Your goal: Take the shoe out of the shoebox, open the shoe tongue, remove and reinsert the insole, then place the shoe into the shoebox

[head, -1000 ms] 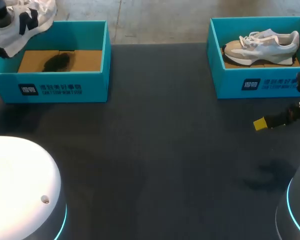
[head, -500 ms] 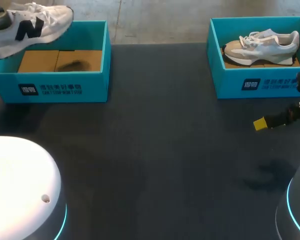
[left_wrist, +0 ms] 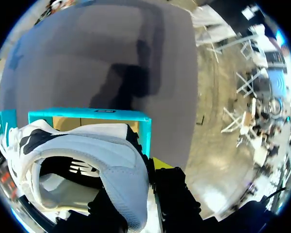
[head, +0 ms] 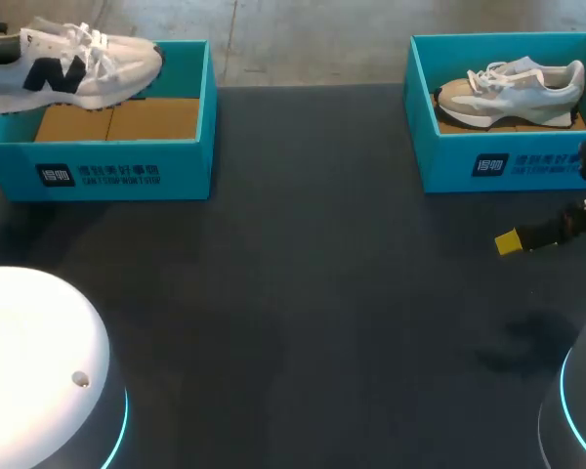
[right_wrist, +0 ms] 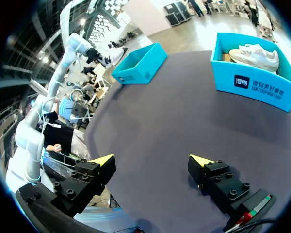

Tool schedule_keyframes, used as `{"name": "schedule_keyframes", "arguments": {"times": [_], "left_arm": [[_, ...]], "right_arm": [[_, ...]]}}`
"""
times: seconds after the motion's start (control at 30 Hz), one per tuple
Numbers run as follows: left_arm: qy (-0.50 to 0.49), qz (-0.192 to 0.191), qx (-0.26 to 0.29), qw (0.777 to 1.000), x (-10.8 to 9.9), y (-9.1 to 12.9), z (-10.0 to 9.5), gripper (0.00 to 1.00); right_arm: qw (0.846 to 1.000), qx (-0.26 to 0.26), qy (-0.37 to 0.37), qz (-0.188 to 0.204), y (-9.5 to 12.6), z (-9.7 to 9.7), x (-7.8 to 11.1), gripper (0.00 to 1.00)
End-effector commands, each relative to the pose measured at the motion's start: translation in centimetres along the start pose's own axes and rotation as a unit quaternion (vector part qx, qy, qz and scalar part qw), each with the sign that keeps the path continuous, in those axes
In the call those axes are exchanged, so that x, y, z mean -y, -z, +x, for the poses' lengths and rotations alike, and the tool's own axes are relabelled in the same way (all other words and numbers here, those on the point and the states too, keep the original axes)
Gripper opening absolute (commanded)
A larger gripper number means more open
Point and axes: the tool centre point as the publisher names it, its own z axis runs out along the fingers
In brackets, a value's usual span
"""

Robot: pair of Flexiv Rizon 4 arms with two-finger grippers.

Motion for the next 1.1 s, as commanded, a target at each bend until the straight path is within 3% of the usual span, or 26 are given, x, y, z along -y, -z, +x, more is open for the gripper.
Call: {"name": "schedule_keyframes", "arguments": {"times": [0.03, 0.3, 1.1], "left_arm": [[-0.116, -0.033, 0.039, 0.992, 0.29, -0.19, 0.53, 0.00], [-0.085, -0.013, 0.040, 0.996, -0.18, -0.75, 0.64, 0.00], [-0.085, -0.011, 0.041, 0.995, -0.13, -0.93, 0.35, 0.00]], "right_arm": [[1.000, 0.001, -0.001, 0.000, -0.09, 0.05, 0.02, 1.00], [1.000, 0.001, -0.001, 0.000, -0.09, 0.05, 0.02, 1.00], [1.000, 0.001, -0.001, 0.000, -0.09, 0.05, 0.02, 1.00]]}}
